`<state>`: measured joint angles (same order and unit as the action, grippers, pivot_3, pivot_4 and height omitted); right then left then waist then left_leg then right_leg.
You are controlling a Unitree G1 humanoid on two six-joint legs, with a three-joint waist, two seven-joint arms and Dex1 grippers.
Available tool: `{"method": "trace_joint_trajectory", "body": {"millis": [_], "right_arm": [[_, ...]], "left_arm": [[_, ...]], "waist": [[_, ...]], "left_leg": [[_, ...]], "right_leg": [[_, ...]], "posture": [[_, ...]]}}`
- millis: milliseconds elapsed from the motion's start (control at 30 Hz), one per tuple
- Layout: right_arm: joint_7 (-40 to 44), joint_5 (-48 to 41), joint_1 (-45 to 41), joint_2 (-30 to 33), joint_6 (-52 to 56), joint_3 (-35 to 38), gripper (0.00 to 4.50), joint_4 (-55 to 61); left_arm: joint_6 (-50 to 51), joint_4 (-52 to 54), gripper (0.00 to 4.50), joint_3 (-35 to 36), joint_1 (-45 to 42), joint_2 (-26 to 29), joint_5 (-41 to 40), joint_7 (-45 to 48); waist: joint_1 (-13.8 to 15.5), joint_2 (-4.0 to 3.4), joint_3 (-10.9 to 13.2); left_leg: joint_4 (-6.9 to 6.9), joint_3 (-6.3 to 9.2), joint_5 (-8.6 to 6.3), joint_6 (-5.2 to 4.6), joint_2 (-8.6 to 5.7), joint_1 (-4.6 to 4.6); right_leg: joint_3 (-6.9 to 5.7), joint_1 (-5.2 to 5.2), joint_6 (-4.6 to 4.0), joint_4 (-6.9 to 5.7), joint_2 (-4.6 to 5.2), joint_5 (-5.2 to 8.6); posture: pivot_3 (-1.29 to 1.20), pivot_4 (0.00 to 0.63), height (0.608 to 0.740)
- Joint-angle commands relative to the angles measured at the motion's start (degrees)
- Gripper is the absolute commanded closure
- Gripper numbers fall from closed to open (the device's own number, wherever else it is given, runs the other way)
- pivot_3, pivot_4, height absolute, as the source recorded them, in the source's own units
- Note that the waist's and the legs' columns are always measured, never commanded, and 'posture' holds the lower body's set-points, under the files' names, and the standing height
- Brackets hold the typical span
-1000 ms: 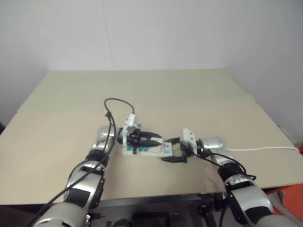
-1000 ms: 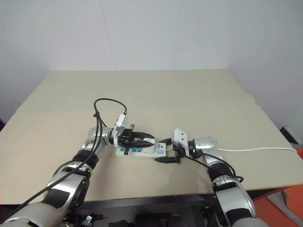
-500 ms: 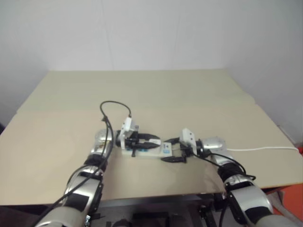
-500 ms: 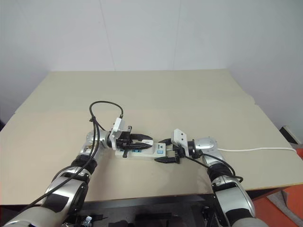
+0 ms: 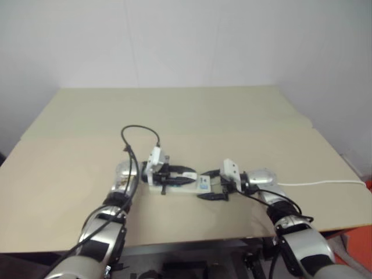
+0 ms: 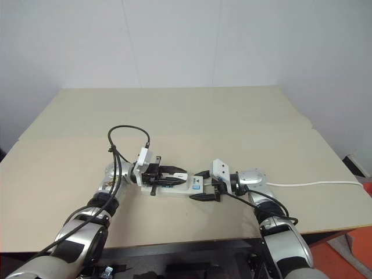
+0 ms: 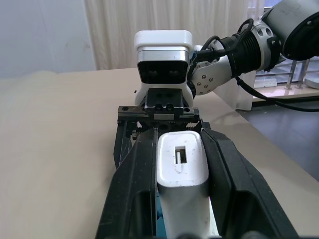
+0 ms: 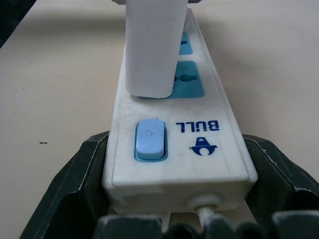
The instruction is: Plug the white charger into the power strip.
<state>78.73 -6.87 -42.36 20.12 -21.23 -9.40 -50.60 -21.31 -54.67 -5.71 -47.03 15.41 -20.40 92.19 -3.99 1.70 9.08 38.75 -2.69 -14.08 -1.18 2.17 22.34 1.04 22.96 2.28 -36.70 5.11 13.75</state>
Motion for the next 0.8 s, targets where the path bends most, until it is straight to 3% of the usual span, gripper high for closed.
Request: {"method": "trace_joint_trajectory", "body": {"millis": [33,400,733,800], "right_arm": [[-0.07,1.44,1.21,-0.11,-0.75,-0.71,1.08,-0.44],[-0.41,1.72,1.3,-0.19,-0.88,-0.87,1.08,-0.44],[-0.53,1.9,1.39,-0.09,-1.09,-0.78,1.08,-0.59],[-0.52,1.93,1.35,-0.05,-1.06,-0.77,1.08,-0.66]], "left_arm": [[0.03,-2.1,3.46,-0.79,2.36,1.41,2.07,0.31],[-0.73,-3.54,3.46,0.49,2.11,1.27,4.11,0.06],[-1.92,-3.42,0.29,1.78,2.11,0.47,4.58,0.31],[-2.11,-3.23,0.02,1.74,2.07,0.53,4.49,0.31]], "waist": [[0.0,0.01,-0.03],[-0.03,0.01,-0.07],[0.17,-0.04,-0.12],[0.17,-0.04,-0.12]], "left_leg": [[0.0,0.0,0.0,0.0,0.0,-0.02],[-0.01,0.0,0.0,-0.01,0.02,-0.06],[-0.05,-0.03,-0.02,-0.03,-0.03,-0.14],[-0.05,-0.03,-0.02,-0.03,-0.03,-0.13]], "right_leg": [[0.0,-0.02,0.0,0.01,0.0,0.0],[0.0,-0.05,0.0,0.01,-0.02,0.0],[0.05,-0.15,0.0,0.06,0.03,0.01],[0.04,-0.15,0.0,0.06,0.02,0.01]], "posture": [[0.0,0.15,0.74],[0.0,0.15,0.74],[0.0,0.15,0.74],[0.0,0.15,0.74]]}}
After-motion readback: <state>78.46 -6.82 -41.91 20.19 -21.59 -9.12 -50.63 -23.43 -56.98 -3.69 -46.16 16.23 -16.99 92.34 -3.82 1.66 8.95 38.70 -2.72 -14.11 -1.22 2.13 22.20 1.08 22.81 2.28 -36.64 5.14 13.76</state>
